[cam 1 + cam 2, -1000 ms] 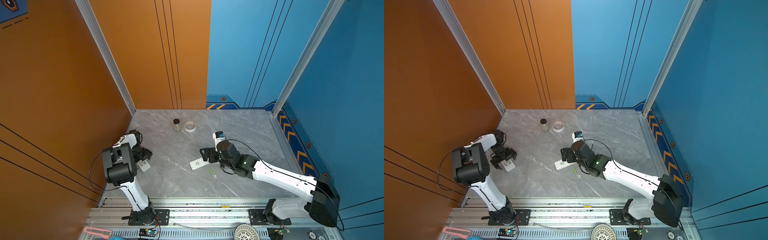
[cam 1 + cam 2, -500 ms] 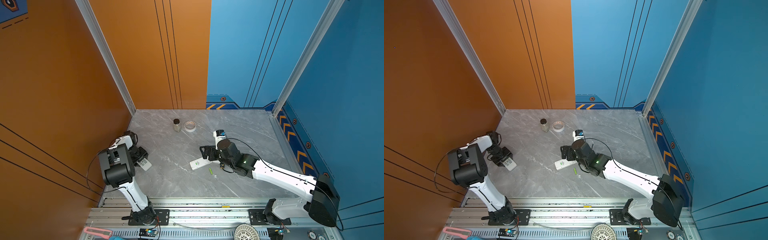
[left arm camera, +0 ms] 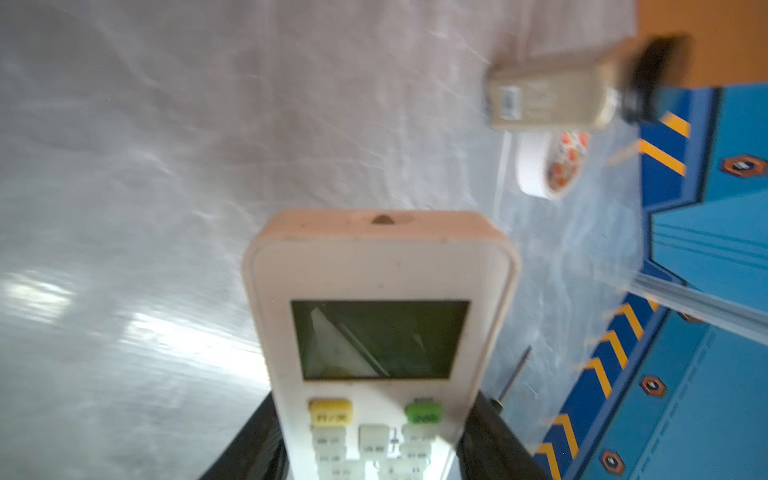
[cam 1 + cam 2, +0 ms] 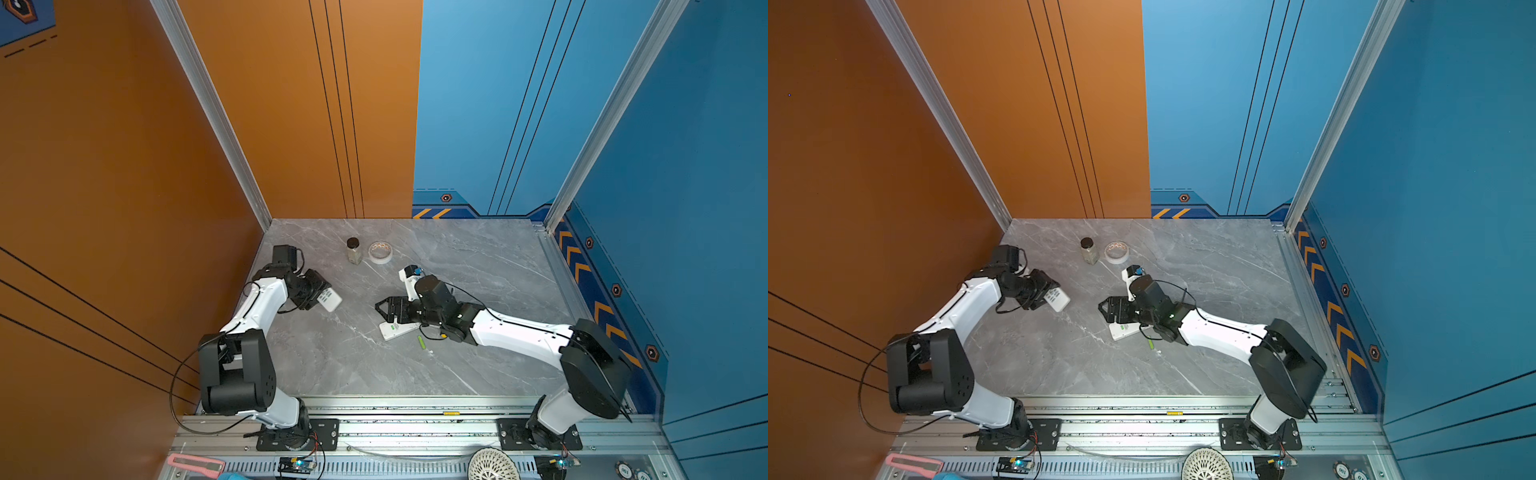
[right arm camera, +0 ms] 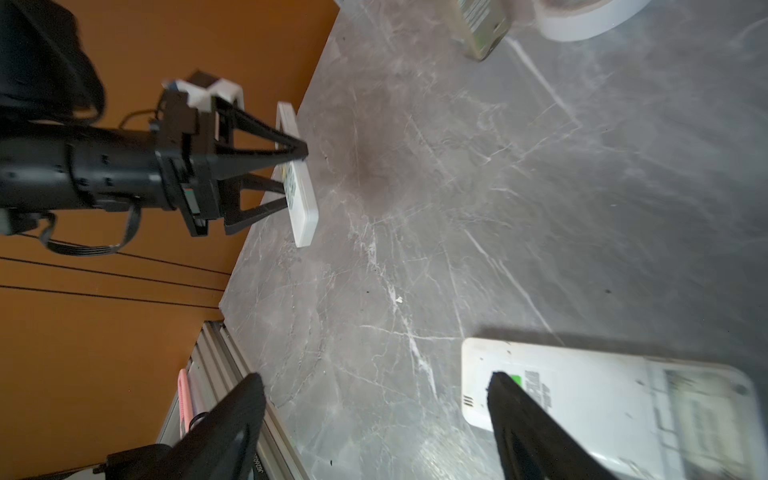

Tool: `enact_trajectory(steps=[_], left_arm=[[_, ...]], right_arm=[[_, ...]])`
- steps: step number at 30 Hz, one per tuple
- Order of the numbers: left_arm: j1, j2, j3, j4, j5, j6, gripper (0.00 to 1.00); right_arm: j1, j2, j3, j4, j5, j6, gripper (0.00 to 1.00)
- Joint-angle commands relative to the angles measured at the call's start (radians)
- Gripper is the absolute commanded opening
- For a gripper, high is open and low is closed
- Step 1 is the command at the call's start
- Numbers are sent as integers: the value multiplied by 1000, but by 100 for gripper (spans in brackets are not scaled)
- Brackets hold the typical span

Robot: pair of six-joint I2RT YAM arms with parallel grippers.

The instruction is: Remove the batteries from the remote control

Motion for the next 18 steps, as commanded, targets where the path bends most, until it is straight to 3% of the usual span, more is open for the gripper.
enact_trajectory(steps=[1, 5, 13, 18], left_arm=[[-58, -46, 7, 64, 47, -123, 44], [-116, -81, -9, 93, 46, -170, 43], [-189, -140, -79, 173, 48, -244, 42], [-213, -157, -86, 181, 52, -236, 42]], right_arm=[[-5, 33, 82, 10, -82, -16, 85], [-41, 84, 77, 159, -160, 61, 84], [-52, 182, 198, 102, -248, 15, 77], [-68, 222, 227, 98, -275, 19, 66]])
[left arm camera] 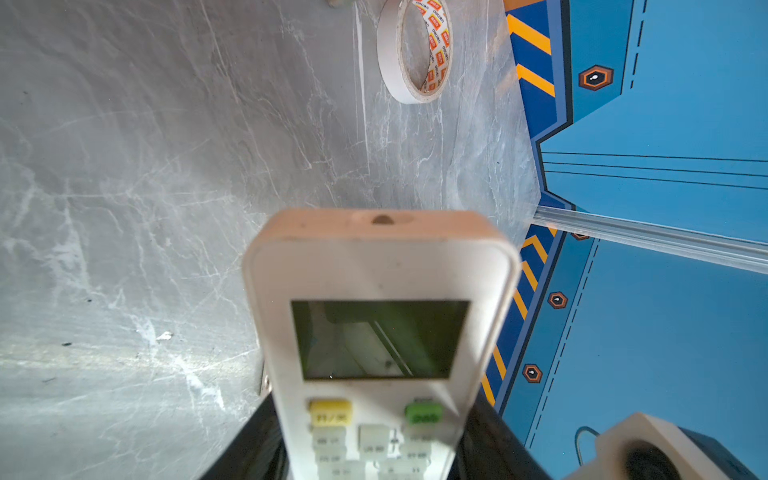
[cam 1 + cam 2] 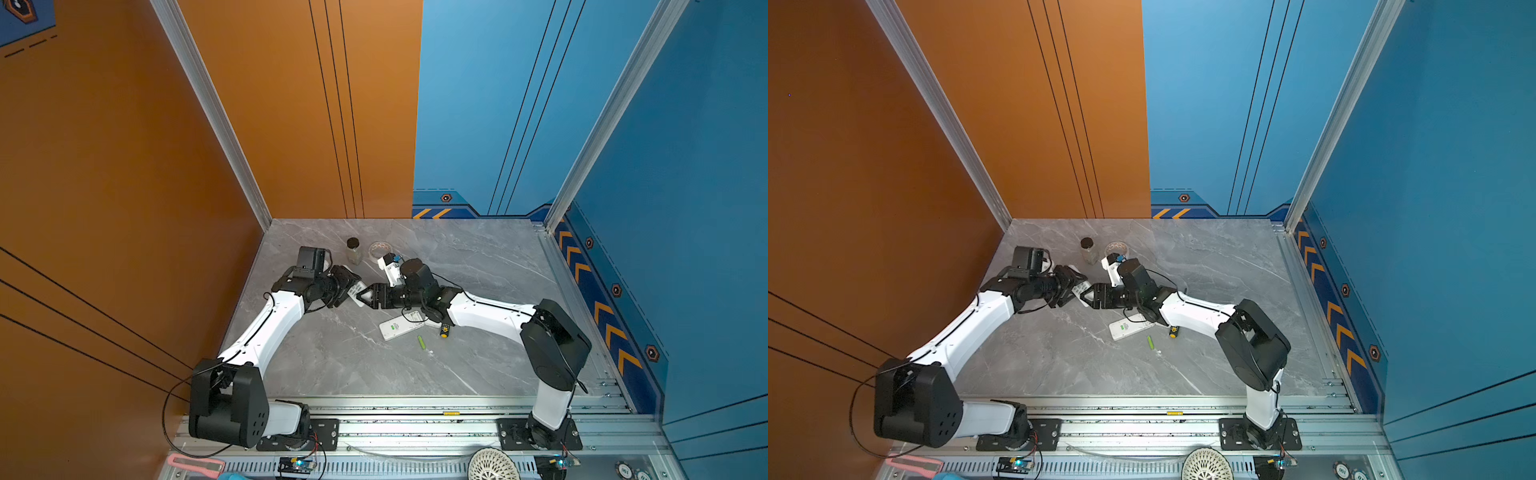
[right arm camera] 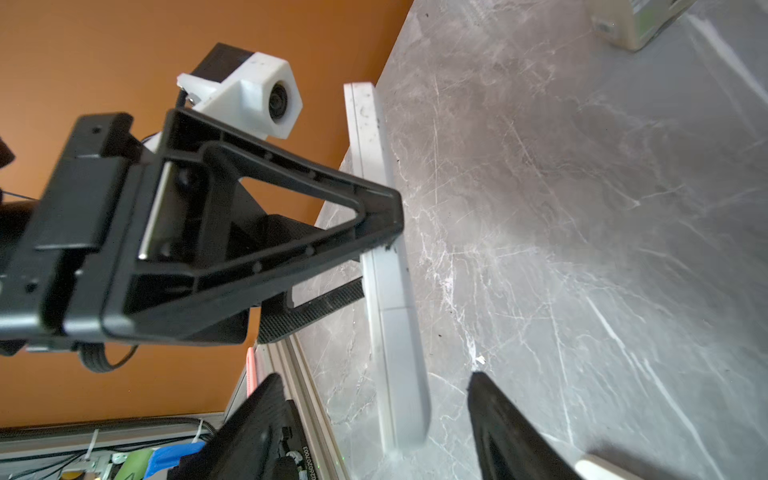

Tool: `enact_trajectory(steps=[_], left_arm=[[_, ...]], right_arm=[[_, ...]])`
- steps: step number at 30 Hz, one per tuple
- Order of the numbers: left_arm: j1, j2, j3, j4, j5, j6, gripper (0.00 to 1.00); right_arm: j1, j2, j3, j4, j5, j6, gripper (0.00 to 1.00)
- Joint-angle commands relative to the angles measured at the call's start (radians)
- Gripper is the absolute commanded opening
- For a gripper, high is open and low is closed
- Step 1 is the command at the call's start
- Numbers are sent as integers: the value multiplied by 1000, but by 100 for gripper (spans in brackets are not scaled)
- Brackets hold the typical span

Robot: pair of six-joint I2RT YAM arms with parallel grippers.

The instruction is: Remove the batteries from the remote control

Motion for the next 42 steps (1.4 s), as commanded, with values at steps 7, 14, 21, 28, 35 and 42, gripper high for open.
enact_trajectory(steps=[7, 14, 21, 28, 35, 42], left_arm=[[-22, -43, -22, 79, 37, -32, 41], [-38, -34, -20, 119, 56, -19, 47], [-12, -51, 77, 9, 31, -56, 98], [7, -64, 146, -125, 124, -245, 98], [-72, -61, 145, 38, 107, -489, 98], [-157, -21, 178, 127, 95, -627, 98]], right_arm=[[-24, 47, 63, -14, -70, -31, 40], [-37, 33, 57, -9, -82, -28, 14], [-25, -103, 68, -295, 126, -234, 0], [45, -372, -46, -497, 775, -687, 0], [78, -449, -151, -401, 990, -993, 0], [177, -397, -171, -275, 1100, -1208, 0]])
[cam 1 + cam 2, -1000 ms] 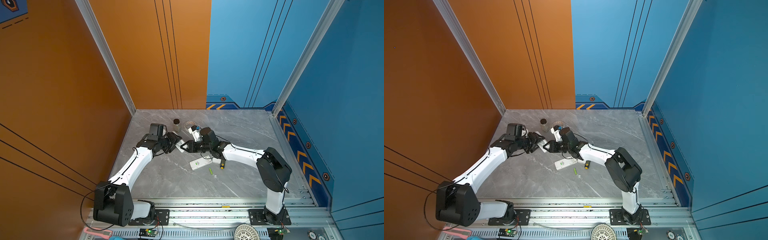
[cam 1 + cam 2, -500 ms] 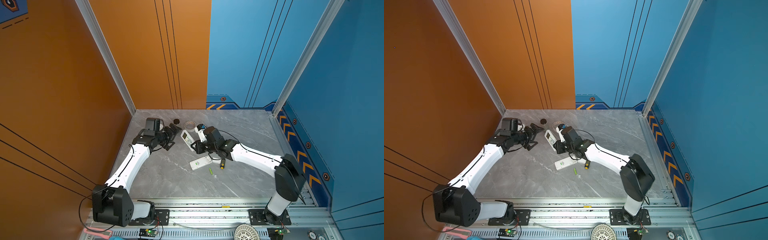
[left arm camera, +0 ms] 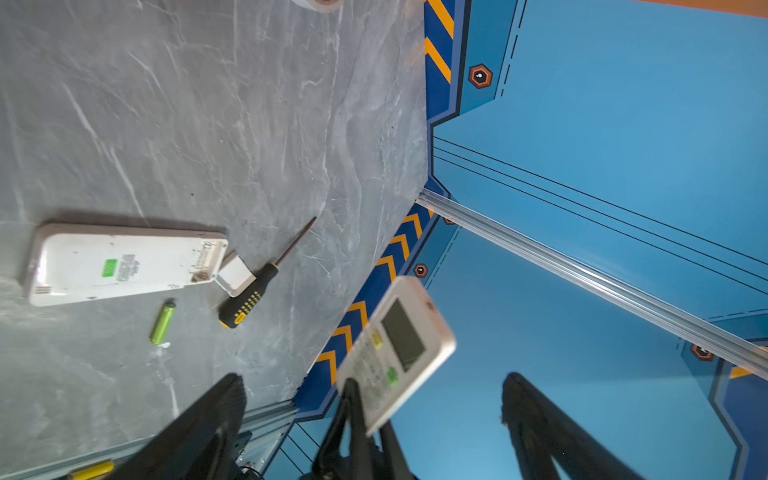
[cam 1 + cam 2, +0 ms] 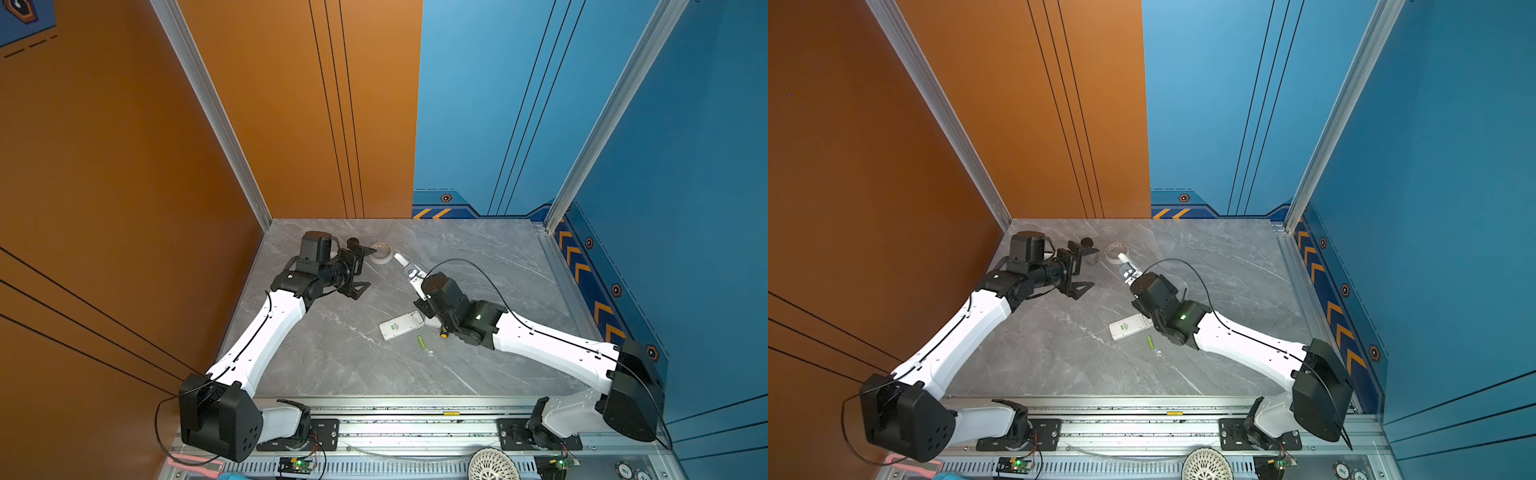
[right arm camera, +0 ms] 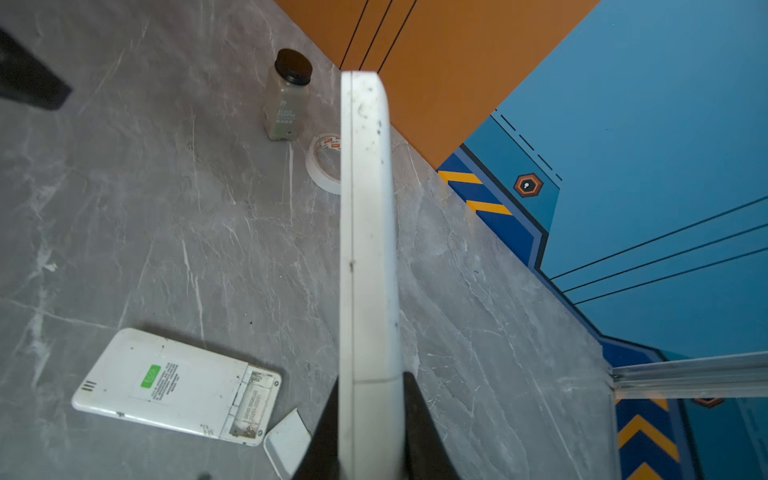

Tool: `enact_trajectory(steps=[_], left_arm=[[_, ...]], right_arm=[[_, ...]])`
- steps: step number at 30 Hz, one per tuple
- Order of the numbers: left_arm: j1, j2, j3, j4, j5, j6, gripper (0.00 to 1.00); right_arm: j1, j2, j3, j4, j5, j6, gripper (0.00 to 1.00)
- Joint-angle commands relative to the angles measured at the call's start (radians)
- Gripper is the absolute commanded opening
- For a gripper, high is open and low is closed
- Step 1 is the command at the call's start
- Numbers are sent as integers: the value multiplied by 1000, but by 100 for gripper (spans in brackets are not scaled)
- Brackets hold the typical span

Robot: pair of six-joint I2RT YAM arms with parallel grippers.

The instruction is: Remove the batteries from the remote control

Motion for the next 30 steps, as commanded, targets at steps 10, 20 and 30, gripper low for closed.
enact_trajectory(steps=[10, 20, 30], left_arm=[[-64, 87, -9, 91, 0, -128, 75], [-104, 71, -63, 186, -6, -172, 29], [-35, 18, -202, 284, -63, -153, 0]], right_arm=[[116, 37, -25, 178, 126, -265, 0], [150, 84, -29, 196, 184, -299, 0], [152, 75, 54, 13, 109, 20, 79]])
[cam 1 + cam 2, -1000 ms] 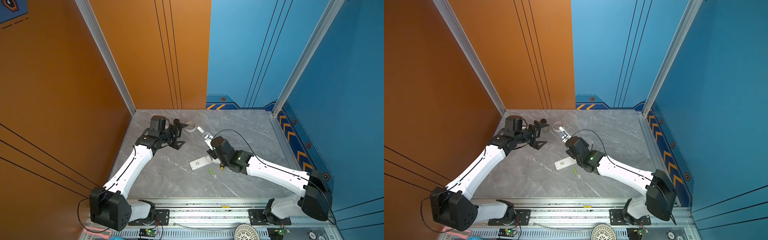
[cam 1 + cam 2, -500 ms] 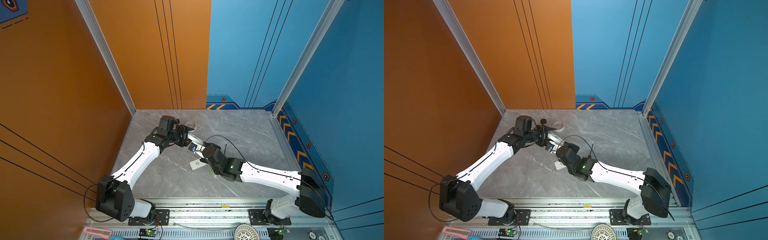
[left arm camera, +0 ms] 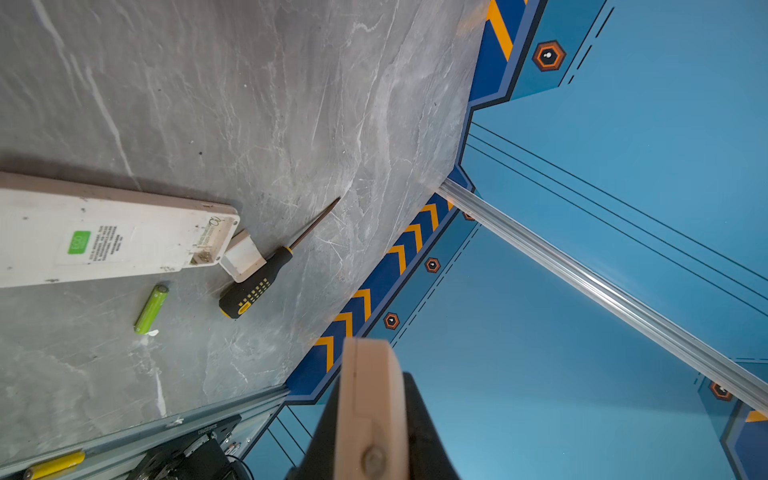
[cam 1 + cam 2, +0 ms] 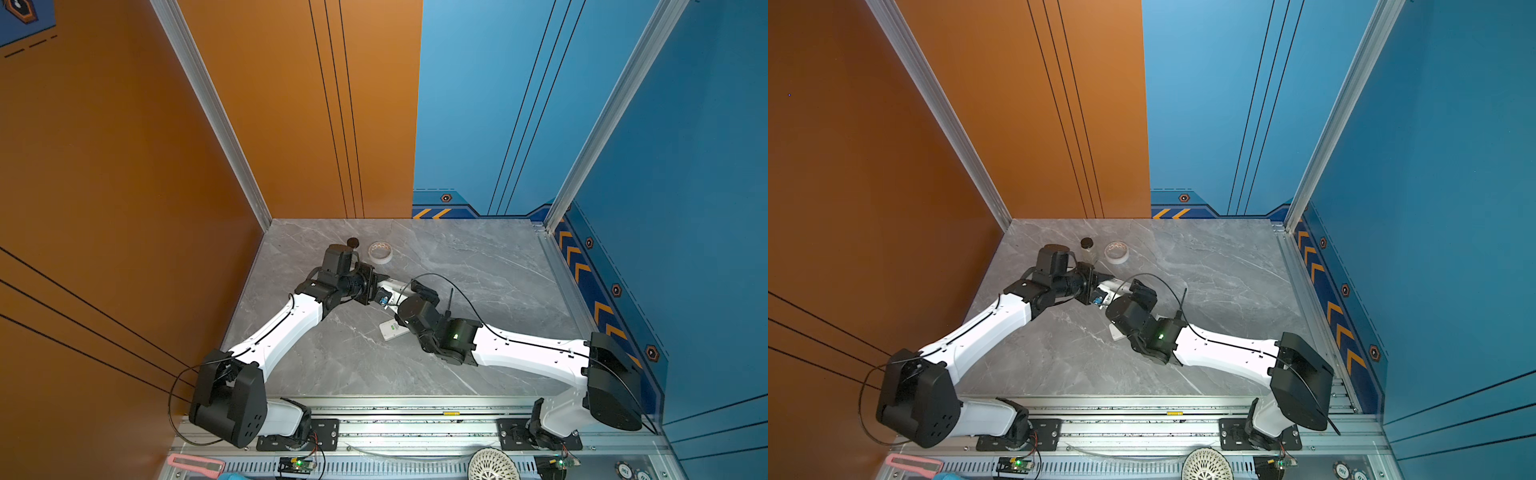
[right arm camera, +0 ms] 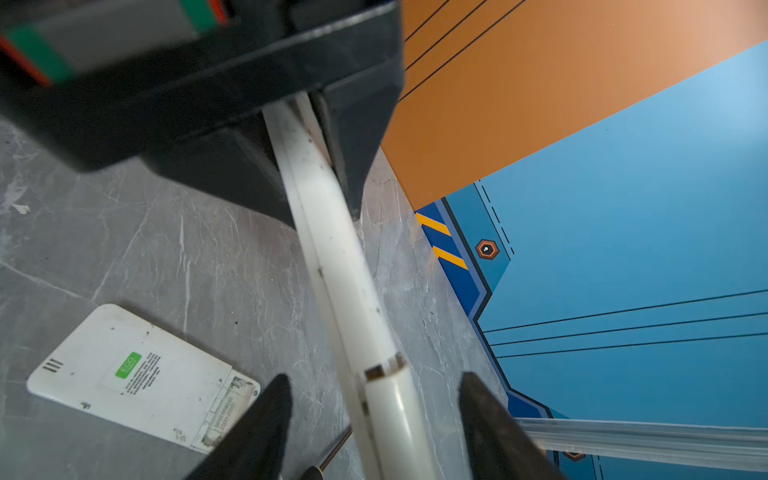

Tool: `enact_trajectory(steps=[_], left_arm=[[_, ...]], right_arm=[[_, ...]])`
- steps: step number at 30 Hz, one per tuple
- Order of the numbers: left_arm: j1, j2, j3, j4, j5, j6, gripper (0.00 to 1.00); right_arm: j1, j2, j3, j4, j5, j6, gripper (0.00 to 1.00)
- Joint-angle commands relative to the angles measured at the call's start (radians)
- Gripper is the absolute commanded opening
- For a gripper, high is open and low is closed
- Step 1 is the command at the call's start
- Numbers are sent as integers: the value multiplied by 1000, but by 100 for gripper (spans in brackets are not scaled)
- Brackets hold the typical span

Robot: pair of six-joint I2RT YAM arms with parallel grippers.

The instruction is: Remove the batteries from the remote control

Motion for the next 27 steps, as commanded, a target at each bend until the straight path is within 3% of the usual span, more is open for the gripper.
enact_trajectory(steps=[1, 6, 9, 10, 13, 16, 21, 24, 27], left_arm=[[49, -43, -35, 71, -51, 2, 0], [132, -66, -113, 125, -142, 69, 0], [170, -56, -172, 220, -184, 134, 0], [179, -49, -208, 330, -197, 154, 0], [193, -42, -231, 423, -220, 320, 0], [187, -44, -238, 499, -234, 494, 0], [192, 32, -328, 779, -216, 548, 0], [186, 113, -350, 917, -182, 542, 0], [177, 185, -346, 996, -147, 539, 0]], right_arm=[[8, -12, 66, -137, -86, 238, 81], [19, -84, 81, -249, -230, 547, 87], [10, -142, 33, -202, -408, 748, 88], [4, -153, 24, -182, -428, 826, 89], [-126, -142, 16, -148, -598, 1129, 91], [-311, -51, 21, -69, -871, 1401, 83], [-398, 154, 55, 177, -1041, 1600, 79], [-401, 266, 37, 411, -1080, 1735, 73], [-392, 330, 56, 486, -1075, 1772, 70]])
